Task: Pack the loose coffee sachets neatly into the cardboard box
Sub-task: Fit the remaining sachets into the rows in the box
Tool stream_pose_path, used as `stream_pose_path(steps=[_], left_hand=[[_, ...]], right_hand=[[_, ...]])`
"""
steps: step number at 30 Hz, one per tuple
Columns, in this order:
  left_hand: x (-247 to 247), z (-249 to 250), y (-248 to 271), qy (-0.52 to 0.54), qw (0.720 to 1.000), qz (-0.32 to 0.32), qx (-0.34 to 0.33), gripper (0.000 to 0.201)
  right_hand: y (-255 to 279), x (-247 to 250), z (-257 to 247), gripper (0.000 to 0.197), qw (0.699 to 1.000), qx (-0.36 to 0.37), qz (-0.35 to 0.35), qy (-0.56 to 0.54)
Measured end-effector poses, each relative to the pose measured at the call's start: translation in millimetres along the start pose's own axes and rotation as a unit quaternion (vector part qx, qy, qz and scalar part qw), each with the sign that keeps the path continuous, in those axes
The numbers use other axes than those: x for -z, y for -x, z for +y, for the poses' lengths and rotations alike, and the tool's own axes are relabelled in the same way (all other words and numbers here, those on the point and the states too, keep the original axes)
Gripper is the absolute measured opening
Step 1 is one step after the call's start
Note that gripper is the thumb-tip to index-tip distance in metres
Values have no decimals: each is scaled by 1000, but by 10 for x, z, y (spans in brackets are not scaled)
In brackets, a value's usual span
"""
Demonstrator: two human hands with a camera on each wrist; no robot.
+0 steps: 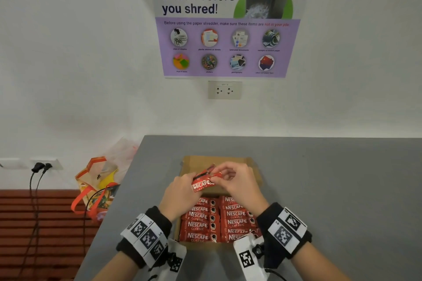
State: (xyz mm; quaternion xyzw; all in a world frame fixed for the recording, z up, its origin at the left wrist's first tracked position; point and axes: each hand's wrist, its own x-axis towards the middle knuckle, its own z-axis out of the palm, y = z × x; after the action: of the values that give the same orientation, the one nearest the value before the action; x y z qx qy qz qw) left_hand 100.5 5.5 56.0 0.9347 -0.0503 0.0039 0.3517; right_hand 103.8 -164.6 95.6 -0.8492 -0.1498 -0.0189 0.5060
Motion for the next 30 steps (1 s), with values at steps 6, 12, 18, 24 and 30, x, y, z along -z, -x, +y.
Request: stream_pose_path(steps=[6, 12, 18, 24, 30], left_hand=[[175, -155, -4, 51, 992, 64, 93, 8], [-10, -300, -39, -22, 988, 42, 149, 14], [-111, -455, -18, 5, 980, -34, 194, 19], [-116, -444, 13, 15, 982, -31, 186, 25], [-120, -438, 8, -1, 982, -38, 186, 19]], right_hand=[[67, 83, 247, 11, 992, -105, -58, 31], [106, -226, 393, 6, 983, -128, -95, 92], [25, -411, 438, 8, 976, -153, -119, 101], [10, -435, 454, 10, 974, -142, -123, 130], [-9, -484, 512, 13, 975, -131, -116, 136]])
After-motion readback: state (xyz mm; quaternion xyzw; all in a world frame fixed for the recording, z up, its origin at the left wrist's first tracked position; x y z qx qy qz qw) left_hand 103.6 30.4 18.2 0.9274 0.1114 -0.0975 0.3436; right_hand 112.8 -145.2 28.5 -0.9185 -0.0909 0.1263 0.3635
